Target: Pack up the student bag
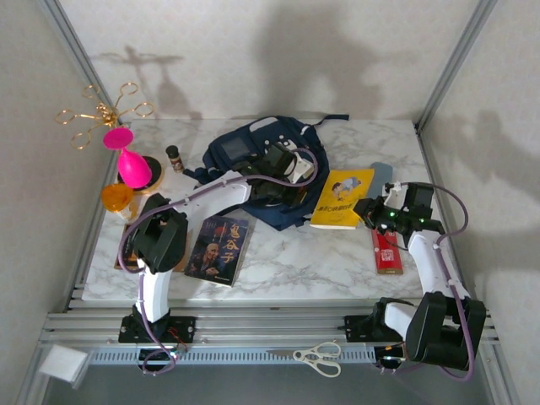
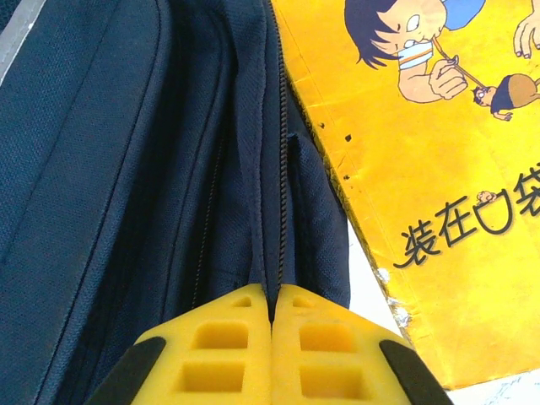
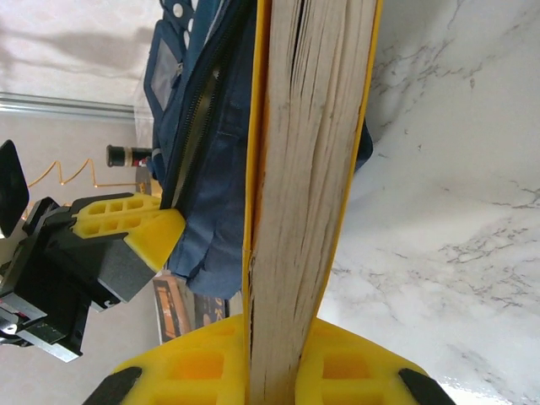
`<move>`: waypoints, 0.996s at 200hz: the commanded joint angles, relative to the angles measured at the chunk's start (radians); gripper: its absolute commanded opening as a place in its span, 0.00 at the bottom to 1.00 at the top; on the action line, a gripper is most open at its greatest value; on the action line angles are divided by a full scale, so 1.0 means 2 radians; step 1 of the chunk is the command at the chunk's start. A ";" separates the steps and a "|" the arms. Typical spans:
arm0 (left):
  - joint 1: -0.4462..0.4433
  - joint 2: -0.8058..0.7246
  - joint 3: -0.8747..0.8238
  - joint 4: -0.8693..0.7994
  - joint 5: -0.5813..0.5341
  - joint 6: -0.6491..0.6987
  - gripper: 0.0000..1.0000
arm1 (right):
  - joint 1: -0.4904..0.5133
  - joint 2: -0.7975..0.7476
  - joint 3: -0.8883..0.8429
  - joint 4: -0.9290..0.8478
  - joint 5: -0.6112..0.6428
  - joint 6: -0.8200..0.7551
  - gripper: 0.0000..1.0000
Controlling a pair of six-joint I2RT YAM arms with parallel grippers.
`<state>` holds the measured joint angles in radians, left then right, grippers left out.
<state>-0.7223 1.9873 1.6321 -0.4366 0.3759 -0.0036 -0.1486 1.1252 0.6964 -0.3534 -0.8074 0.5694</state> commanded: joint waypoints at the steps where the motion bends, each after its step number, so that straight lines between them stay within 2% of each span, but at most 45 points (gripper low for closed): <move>1: 0.000 0.006 0.000 0.033 0.021 -0.010 0.00 | 0.005 0.001 -0.003 0.036 -0.014 -0.002 0.00; 52: 0.000 0.022 0.003 0.035 0.018 -0.003 0.09 | 0.007 0.009 -0.015 0.047 -0.011 -0.001 0.00; 78: 0.000 0.026 0.010 0.029 0.014 0.002 0.17 | 0.007 0.009 -0.016 0.043 -0.008 -0.005 0.00; 122: 0.001 0.026 0.010 0.035 0.009 0.001 0.12 | 0.007 0.010 -0.017 0.044 -0.005 -0.005 0.00; 132: 0.001 0.029 0.010 0.032 0.016 0.001 0.17 | 0.007 0.009 -0.017 0.042 -0.004 -0.005 0.00; 147: -0.001 0.033 0.011 0.024 0.039 0.005 0.30 | 0.007 0.009 -0.016 0.042 -0.004 -0.005 0.00; 162: -0.010 0.034 0.008 0.021 0.028 0.016 0.37 | 0.007 0.009 -0.017 0.042 -0.004 -0.005 0.00; 181: -0.015 0.044 0.016 0.013 0.002 0.021 0.37 | 0.007 0.009 -0.017 0.043 -0.005 -0.005 0.00; 199: -0.010 0.047 0.018 0.018 -0.011 0.015 0.32 | 0.007 0.008 -0.017 0.043 -0.004 -0.004 0.00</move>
<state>-0.7429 2.0548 1.6348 -0.3882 0.3954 0.0128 -0.1402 1.1492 0.6624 -0.3176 -0.7856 0.5690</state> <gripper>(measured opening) 0.350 0.139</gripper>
